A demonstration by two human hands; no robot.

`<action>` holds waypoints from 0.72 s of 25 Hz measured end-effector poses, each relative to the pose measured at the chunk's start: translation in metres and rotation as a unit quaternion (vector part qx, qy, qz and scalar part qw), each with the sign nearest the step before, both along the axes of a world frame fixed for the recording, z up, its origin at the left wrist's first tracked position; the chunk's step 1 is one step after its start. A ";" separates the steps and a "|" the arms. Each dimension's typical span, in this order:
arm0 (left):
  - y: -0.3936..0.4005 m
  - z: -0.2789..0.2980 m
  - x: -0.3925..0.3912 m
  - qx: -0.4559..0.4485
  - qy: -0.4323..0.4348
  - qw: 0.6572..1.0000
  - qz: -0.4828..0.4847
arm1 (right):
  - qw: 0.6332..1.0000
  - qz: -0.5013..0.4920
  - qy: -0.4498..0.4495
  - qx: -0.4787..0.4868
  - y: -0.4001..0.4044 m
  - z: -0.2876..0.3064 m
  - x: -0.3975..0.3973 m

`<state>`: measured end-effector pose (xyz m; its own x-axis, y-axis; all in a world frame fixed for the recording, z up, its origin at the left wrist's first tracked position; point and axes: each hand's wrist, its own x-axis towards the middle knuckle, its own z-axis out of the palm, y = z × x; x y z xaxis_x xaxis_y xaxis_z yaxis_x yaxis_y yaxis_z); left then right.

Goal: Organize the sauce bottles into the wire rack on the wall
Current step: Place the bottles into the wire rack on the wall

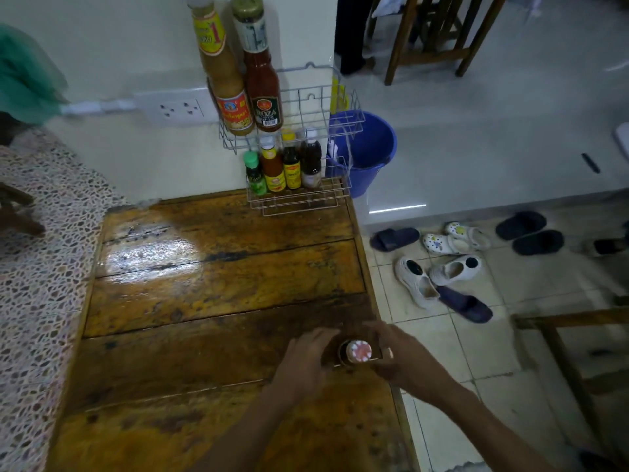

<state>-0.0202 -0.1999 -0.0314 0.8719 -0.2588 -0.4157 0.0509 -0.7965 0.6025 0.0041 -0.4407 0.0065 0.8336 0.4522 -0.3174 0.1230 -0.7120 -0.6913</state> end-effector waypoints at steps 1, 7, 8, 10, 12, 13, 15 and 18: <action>-0.004 0.000 -0.007 -0.023 0.010 1.000 0.008 | 0.999 -0.001 0.013 0.032 0.002 -0.001 -0.010; -0.005 0.020 0.006 -0.135 0.030 0.989 0.042 | 0.989 -0.094 0.050 0.098 0.019 0.007 -0.013; -0.002 0.027 0.015 -0.152 0.052 0.987 0.031 | 0.989 -0.102 0.056 0.091 0.020 0.014 -0.003; 0.005 0.041 0.036 -0.180 0.079 0.980 0.022 | 0.987 -0.110 0.060 0.099 0.021 0.027 0.022; 0.012 0.055 0.061 -0.195 0.090 0.976 0.031 | 0.986 -0.103 0.061 0.114 0.025 0.044 0.052; 0.015 0.062 0.076 -0.200 0.092 0.975 0.032 | 0.985 -0.097 0.067 0.124 0.028 0.054 0.068; 0.022 0.074 0.107 -0.213 0.090 0.973 0.024 | 0.985 -0.076 0.075 0.138 0.035 0.075 0.104; 0.032 0.091 0.148 -0.219 0.060 0.973 0.036 | 0.989 -0.032 0.048 0.134 0.051 0.095 0.152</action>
